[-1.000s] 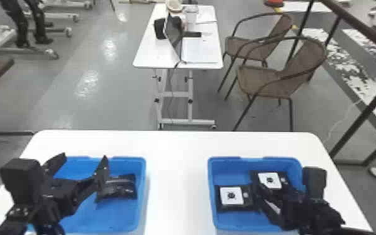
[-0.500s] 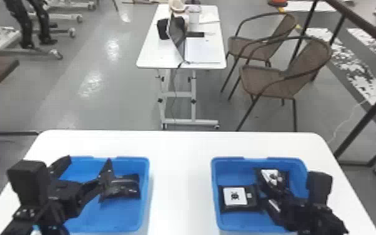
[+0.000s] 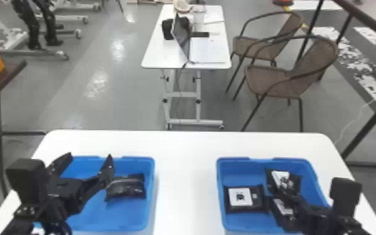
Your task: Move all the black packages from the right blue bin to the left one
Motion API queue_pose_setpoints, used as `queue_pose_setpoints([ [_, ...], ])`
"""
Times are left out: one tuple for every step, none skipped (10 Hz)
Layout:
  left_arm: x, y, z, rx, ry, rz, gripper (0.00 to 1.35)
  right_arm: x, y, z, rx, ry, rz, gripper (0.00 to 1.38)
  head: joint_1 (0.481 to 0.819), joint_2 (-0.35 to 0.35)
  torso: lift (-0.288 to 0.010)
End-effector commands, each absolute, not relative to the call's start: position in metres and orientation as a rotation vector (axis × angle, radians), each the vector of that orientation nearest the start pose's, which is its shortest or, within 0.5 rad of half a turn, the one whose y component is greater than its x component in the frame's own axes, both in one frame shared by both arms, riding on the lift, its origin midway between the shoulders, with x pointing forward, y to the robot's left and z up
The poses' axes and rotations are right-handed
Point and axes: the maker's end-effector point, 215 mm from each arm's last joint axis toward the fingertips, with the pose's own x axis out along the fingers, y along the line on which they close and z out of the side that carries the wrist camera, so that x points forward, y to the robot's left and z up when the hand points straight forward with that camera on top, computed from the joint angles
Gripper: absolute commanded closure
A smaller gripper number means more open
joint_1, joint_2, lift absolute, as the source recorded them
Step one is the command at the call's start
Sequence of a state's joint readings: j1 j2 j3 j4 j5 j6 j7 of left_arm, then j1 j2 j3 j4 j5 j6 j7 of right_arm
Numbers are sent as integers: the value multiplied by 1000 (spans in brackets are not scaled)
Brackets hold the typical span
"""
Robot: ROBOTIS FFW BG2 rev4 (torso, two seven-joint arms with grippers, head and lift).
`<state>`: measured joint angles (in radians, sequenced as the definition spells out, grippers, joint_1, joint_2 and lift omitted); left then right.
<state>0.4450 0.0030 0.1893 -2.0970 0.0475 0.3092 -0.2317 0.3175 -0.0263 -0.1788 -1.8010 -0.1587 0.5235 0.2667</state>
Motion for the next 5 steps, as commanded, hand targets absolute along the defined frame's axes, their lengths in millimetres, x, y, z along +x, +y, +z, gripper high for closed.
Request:
queue_pose_setpoints([
  [454,289,-367,-12,203,-48,88,450,-260,-469,151,499,148,1111,695,23,-39],
  [454,290,-366,-19,198,-47,88,468,-251,-438,123,451,194,1111,695,32,-39],
  [455,289,-364,-33,192,-49,88,488,-230,-411,113,402,261,1111,695,43,-39],
  [457,287,-363,-57,187,-52,88,505,-199,-390,113,362,344,1111,695,62,-39],
  [459,285,-358,-90,173,-54,88,521,-160,-377,104,336,443,1111,695,77,-39],
])
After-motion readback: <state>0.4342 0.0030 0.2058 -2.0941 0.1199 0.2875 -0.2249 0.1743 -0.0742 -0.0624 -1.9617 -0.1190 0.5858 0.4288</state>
